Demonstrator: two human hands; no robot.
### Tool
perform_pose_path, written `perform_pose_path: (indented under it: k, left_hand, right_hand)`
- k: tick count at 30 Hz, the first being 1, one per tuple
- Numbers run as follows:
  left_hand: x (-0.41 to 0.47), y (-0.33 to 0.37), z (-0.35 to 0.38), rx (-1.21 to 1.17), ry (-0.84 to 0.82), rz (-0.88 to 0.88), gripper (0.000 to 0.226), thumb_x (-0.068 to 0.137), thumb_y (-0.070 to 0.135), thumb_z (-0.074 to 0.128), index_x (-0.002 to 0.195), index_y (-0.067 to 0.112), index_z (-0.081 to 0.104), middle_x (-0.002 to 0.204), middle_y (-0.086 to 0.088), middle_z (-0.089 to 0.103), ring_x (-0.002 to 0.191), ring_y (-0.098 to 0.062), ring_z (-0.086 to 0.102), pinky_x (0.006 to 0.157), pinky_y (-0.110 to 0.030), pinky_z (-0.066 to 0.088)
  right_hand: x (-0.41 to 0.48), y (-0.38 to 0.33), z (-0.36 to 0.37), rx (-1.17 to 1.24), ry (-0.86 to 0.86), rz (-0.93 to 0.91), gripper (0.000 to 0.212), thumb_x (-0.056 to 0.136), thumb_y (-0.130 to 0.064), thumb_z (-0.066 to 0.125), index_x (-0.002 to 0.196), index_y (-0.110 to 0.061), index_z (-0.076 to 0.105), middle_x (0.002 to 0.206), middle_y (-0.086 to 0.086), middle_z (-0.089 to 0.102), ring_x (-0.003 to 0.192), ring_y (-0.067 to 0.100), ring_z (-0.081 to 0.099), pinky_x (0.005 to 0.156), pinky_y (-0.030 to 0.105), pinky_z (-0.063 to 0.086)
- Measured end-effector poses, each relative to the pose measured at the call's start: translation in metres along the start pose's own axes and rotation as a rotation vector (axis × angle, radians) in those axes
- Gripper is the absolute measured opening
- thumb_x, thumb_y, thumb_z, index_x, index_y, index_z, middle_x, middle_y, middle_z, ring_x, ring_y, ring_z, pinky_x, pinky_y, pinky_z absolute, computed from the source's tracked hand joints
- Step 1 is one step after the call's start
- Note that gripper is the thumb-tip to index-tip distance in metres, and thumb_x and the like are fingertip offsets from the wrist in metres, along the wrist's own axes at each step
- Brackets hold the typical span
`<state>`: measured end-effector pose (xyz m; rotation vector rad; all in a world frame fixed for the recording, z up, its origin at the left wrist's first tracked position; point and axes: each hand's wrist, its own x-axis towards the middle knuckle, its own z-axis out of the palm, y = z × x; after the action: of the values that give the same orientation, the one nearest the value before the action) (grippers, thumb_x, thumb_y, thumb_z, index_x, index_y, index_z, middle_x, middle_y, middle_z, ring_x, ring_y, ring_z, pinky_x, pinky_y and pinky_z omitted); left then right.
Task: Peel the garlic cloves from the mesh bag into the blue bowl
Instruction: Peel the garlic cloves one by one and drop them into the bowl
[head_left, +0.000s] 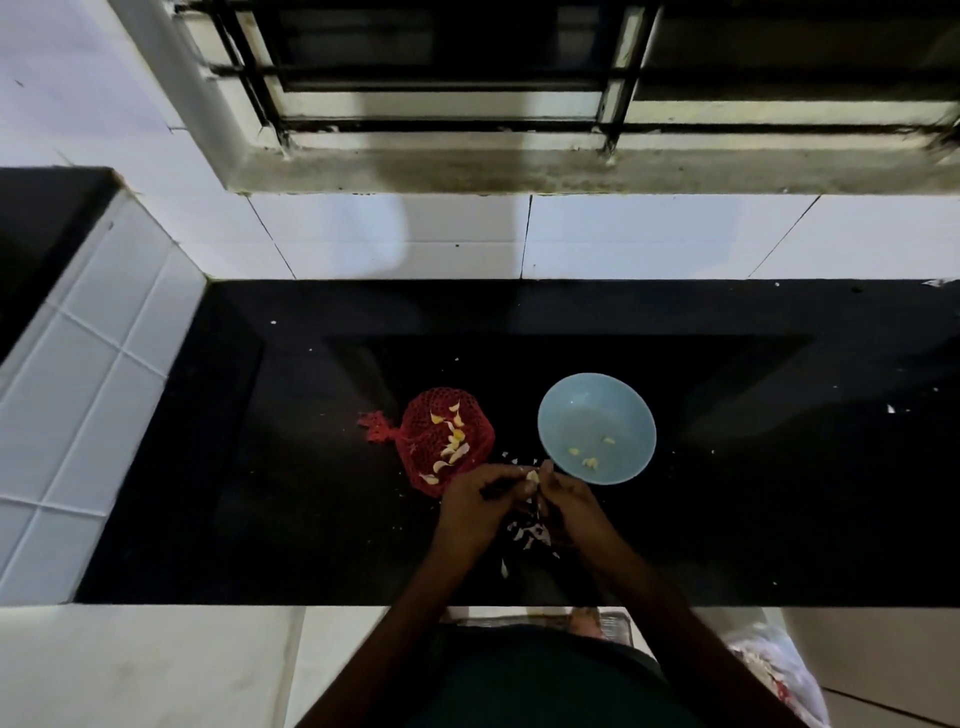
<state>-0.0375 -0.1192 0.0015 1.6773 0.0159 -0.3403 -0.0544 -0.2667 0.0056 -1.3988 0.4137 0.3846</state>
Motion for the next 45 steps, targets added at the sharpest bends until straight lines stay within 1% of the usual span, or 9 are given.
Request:
perform_pose_path:
  k: [3, 9, 12, 19, 23, 27, 34, 41, 45]
  left_hand:
    - [0.001, 0.009, 0.005, -0.026, 0.031, -0.031, 0.013, 0.088, 0.01, 0.078, 0.096, 0.019, 0.08, 0.091, 0.001, 0.079, 0.083, -0.017, 0.076, 0.079, -0.026, 0.06]
    - [0.001, 0.019, 0.009, -0.002, 0.042, -0.073, 0.008, 0.092, 0.018, 0.073, 0.097, 0.017, 0.079, 0.083, -0.002, 0.078, 0.077, -0.018, 0.074, 0.077, -0.024, 0.057]
    - [0.004, 0.021, 0.011, 0.082, -0.019, -0.028, 0.013, 0.095, 0.022, 0.069, 0.101, 0.018, 0.08, 0.084, -0.001, 0.078, 0.079, -0.016, 0.074, 0.078, -0.024, 0.057]
    - [0.011, 0.036, 0.016, 0.287, 0.016, 0.07, 0.012, 0.092, 0.022, 0.074, 0.092, 0.034, 0.075, 0.078, 0.004, 0.076, 0.074, -0.006, 0.071, 0.072, -0.012, 0.051]
    - [0.015, 0.039, 0.019, 0.364, 0.049, 0.122, 0.015, 0.093, 0.019, 0.072, 0.094, 0.034, 0.072, 0.08, 0.01, 0.073, 0.073, -0.001, 0.069, 0.071, -0.011, 0.051]
    - [0.017, 0.036, 0.017, 0.436, 0.104, 0.209, 0.017, 0.091, 0.02, 0.074, 0.097, 0.036, 0.073, 0.089, 0.015, 0.072, 0.079, -0.002, 0.069, 0.077, -0.029, 0.059]
    - [0.021, 0.036, 0.01, 0.536, 0.107, 0.323, 0.013, 0.088, 0.022, 0.077, 0.098, 0.03, 0.078, 0.088, 0.019, 0.071, 0.082, 0.0, 0.067, 0.076, -0.026, 0.058]
    - [0.027, 0.041, 0.009, 0.523, -0.013, 0.335, 0.009, 0.09, 0.015, 0.074, 0.094, 0.023, 0.077, 0.087, 0.013, 0.071, 0.08, -0.003, 0.068, 0.074, -0.01, 0.051]
    - [0.025, 0.049, 0.01, 0.267, -0.121, 0.163, 0.011, 0.099, 0.014, 0.064, 0.092, 0.02, 0.071, 0.086, -0.001, 0.074, 0.074, -0.01, 0.073, 0.074, -0.018, 0.054]
  right_hand:
    - [0.0, -0.008, -0.003, -0.049, 0.004, -0.13, 0.038, 0.108, -0.017, 0.039, 0.076, -0.005, 0.056, 0.046, -0.01, 0.056, 0.046, -0.006, 0.053, 0.051, 0.008, 0.04]
    - [-0.006, -0.014, -0.033, -0.329, 0.075, -0.432, 0.009, 0.098, -0.028, 0.064, 0.103, -0.021, 0.068, 0.093, -0.005, 0.068, 0.076, 0.016, 0.066, 0.067, 0.031, 0.054]
    - [-0.004, -0.026, -0.044, -0.417, 0.023, -0.538, 0.012, 0.091, -0.019, 0.074, 0.102, -0.021, 0.072, 0.102, -0.001, 0.067, 0.088, 0.018, 0.068, 0.076, 0.028, 0.056]
    - [0.006, -0.049, -0.064, -0.478, -0.028, -0.483, 0.013, 0.078, -0.026, 0.085, 0.086, -0.023, 0.076, 0.086, -0.004, 0.075, 0.077, 0.016, 0.072, 0.07, 0.04, 0.061]
    - [0.003, -0.056, -0.06, -0.363, -0.075, -0.41, 0.01, 0.088, -0.019, 0.077, 0.092, -0.012, 0.07, 0.087, 0.005, 0.074, 0.077, 0.027, 0.072, 0.065, 0.043, 0.061]
    - [0.002, -0.056, -0.053, -0.337, -0.099, -0.382, 0.004, 0.095, -0.014, 0.068, 0.097, -0.011, 0.067, 0.093, 0.006, 0.07, 0.078, 0.028, 0.073, 0.068, 0.052, 0.061]
    - [0.004, -0.06, -0.055, -0.597, 0.0, -0.535, 0.014, 0.083, -0.018, 0.079, 0.088, -0.026, 0.069, 0.088, -0.012, 0.069, 0.08, 0.009, 0.068, 0.067, 0.026, 0.058]
    - [0.011, -0.065, -0.053, -0.599, -0.016, -0.577, 0.012, 0.077, -0.032, 0.074, 0.083, -0.023, 0.068, 0.082, -0.01, 0.069, 0.079, 0.009, 0.068, 0.069, 0.022, 0.055]
    - [0.012, -0.06, -0.05, -0.326, -0.054, -0.462, 0.012, 0.091, -0.004, 0.069, 0.082, -0.012, 0.066, 0.08, 0.002, 0.069, 0.074, 0.02, 0.069, 0.069, 0.031, 0.056]
